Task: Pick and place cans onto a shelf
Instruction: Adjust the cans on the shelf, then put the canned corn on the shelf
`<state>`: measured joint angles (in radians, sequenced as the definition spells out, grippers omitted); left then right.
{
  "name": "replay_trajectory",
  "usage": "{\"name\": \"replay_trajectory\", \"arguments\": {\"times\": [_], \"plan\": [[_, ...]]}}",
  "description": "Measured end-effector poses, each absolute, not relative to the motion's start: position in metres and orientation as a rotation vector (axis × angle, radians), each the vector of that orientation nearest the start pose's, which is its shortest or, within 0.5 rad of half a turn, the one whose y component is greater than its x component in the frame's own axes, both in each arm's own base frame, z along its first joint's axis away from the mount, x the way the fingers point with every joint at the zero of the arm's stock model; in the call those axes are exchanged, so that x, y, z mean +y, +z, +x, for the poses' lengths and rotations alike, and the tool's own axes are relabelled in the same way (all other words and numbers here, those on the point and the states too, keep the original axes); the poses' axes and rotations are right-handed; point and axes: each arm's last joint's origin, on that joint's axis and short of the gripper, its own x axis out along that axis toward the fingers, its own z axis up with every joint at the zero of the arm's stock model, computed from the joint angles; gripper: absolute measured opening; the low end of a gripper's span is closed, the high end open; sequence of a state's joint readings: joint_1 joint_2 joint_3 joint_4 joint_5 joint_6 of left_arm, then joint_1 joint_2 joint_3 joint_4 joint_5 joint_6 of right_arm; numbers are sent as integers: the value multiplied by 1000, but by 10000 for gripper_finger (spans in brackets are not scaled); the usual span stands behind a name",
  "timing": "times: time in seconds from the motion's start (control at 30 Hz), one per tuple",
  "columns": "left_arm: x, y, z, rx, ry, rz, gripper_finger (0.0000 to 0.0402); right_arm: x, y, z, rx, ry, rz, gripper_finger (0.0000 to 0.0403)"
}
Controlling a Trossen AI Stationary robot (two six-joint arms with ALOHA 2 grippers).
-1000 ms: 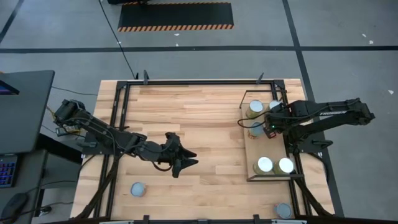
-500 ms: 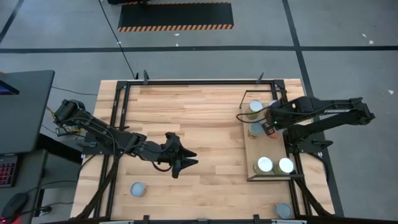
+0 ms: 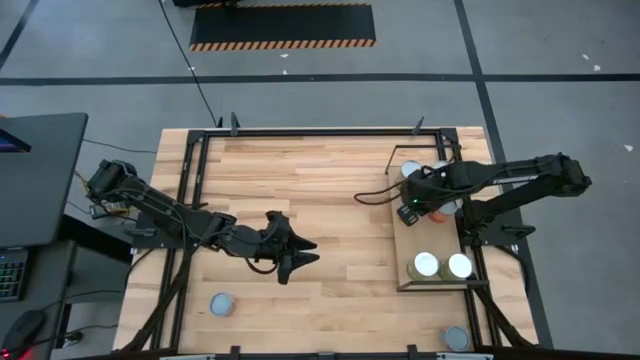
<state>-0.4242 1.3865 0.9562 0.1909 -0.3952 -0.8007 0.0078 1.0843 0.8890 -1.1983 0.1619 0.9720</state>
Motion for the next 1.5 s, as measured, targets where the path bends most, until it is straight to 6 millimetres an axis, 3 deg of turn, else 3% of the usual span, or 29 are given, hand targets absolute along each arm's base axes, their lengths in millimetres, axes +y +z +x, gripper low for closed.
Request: {"name": "replay_trajectory", "arguments": {"times": [0.57,0.93,1.2,1.33,1.5], "plan": [[-118,297,289,183,44,-711,192,-5,254,167,1196,-796,671,3],[-120,299,289,178,3,-721,192,2,289,166,1149,-715,615,3],[-127,303,287,158,-60,-721,192,47,312,163,1069,-584,638,1],[-132,303,285,161,-74,-720,192,82,334,161,989,-520,627,1],[-131,304,285,152,-63,-699,192,135,363,177,989,-384,581,0]]}}
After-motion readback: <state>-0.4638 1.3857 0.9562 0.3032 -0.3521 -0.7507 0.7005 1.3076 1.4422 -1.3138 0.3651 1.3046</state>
